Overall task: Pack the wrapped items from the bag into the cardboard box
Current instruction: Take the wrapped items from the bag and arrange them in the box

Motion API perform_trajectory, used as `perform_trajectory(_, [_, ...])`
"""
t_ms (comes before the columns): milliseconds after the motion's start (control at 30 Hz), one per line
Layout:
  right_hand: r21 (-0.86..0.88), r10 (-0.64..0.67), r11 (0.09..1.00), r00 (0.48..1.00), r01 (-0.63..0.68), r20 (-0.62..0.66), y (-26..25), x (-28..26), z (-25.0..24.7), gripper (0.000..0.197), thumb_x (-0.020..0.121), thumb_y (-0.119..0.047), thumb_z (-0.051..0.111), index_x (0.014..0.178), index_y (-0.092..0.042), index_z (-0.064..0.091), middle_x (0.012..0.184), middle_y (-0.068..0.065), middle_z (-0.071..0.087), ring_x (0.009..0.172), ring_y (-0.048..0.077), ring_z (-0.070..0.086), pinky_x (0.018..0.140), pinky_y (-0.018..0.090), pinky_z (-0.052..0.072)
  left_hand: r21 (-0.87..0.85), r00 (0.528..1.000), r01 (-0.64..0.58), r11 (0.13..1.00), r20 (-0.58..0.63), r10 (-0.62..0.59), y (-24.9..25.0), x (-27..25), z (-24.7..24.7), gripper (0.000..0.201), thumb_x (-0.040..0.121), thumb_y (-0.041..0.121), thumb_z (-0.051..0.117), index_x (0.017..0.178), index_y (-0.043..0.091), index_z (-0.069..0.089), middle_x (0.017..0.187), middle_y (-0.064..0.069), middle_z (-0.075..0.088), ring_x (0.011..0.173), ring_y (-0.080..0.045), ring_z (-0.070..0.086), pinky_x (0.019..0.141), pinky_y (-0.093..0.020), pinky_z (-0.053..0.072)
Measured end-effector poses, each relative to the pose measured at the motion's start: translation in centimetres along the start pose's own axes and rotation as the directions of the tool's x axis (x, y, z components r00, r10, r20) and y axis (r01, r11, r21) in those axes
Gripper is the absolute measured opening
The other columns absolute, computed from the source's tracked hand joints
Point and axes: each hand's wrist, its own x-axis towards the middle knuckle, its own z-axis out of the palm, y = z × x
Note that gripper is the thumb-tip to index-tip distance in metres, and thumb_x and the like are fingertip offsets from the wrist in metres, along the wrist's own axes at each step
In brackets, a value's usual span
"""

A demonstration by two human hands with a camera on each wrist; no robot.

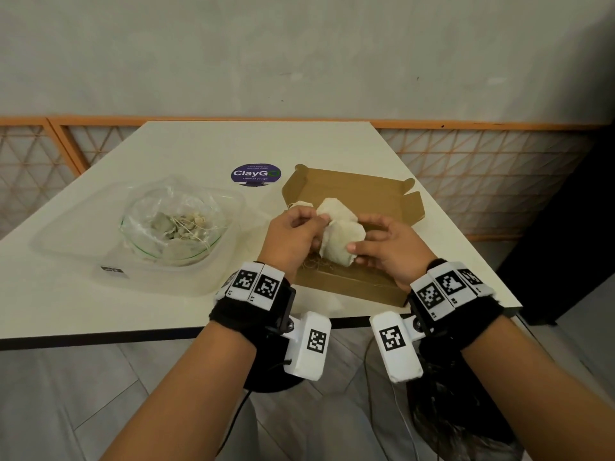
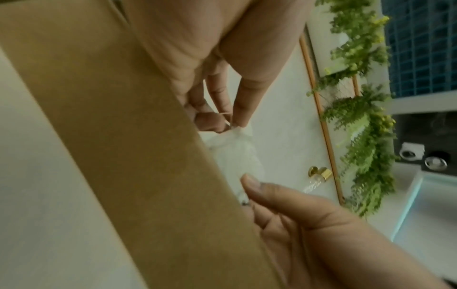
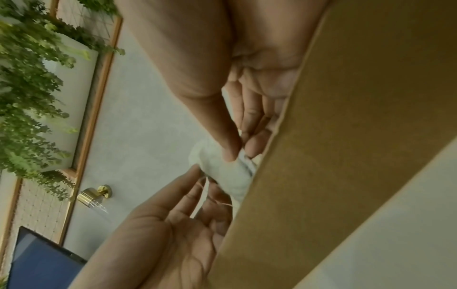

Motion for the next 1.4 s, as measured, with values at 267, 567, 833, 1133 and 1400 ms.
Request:
perform_trajectory(267, [-0.036, -0.067, 0.997, 0.995, 0.065, -0.076, -1.2, -0.4, -1.5, 0.010, 0.084, -0.001, 0.062, 0.083, -0.010, 0.066, 0.077, 0.004, 0.065, 0.064, 0.013, 0.059, 0.055, 0.014, 0.051, -0.100, 0.995, 0.092, 0.991, 0.038, -0.088, 0.5, 0.3, -0.6, 0.021, 0.093, 0.011, 0.053, 0.074, 0.019, 0.047, 0.089, -0.004, 0.060, 0.074, -0.012, 0.061, 0.071, -0.024, 0.046])
perform_trajectory(567, [-0.179, -0.073, 0.982, 0.994, 0.059, -0.076, -2.5, -0.3, -2.2, 0.013, 0.087, -0.001, 0.059, 0.086, -0.013, 0.059, 0.074, 0.006, 0.061, 0.053, 0.010, 0.055, 0.046, 0.014, 0.049, 0.239, 0.996, -0.048, 0.970, 0.083, 0.029, 2.0, 0.8, -2.2, 0.009, 0.088, 0.008, 0.060, 0.088, 0.017, 0.059, 0.079, -0.002, 0.065, 0.078, -0.018, 0.059, 0.077, -0.035, 0.052])
perform_trajectory(833, [-0.419, -0.095, 0.907, 0.991, 0.049, -0.090, -3.5, 0.4, -1.9, 0.017, 0.088, -0.002, 0.058, 0.102, -0.010, 0.053, 0.072, 0.004, 0.058, 0.057, 0.015, 0.051, 0.045, 0.012, 0.045, 0.622, 0.991, 0.014, 0.783, 0.094, -0.093, 2.7, 1.9, -1.4, 0.012, 0.085, 0.007, 0.061, 0.084, 0.019, 0.059, 0.100, -0.010, 0.065, 0.088, -0.021, 0.062, 0.064, -0.026, 0.050])
perform_trajectory(1133, [-0.671, 0.029, 0.740, 0.998, -0.057, -0.052, -3.3, 1.1, -1.7, 0.007, 0.091, -0.017, 0.056, 0.085, -0.014, 0.057, 0.082, 0.010, 0.065, 0.067, 0.021, 0.063, 0.083, 0.042, 0.054, 0.875, 0.998, -0.006, 0.484, 0.034, -0.049, 2.9, 2.8, 0.3, 0.024, 0.090, 0.008, 0.054, 0.112, 0.005, 0.063, 0.117, -0.014, 0.063, 0.110, -0.028, 0.059, 0.093, -0.036, 0.050])
perform_trajectory(1400, [-0.838, -0.020, 0.545, 1.000, 0.009, -0.002, -5.1, 1.0, -2.3, 0.010, 0.087, -0.019, 0.061, 0.085, -0.016, 0.070, 0.083, -0.003, 0.062, 0.084, 0.014, 0.055, 0.067, 0.023, 0.040, 0.878, 0.976, -0.219, 0.427, 0.190, 0.109, 4.0, 2.6, -1.1, 0.023, 0.084, 0.006, 0.057, 0.100, 0.020, 0.065, 0.108, -0.001, 0.060, 0.101, -0.019, 0.057, 0.081, -0.025, 0.042])
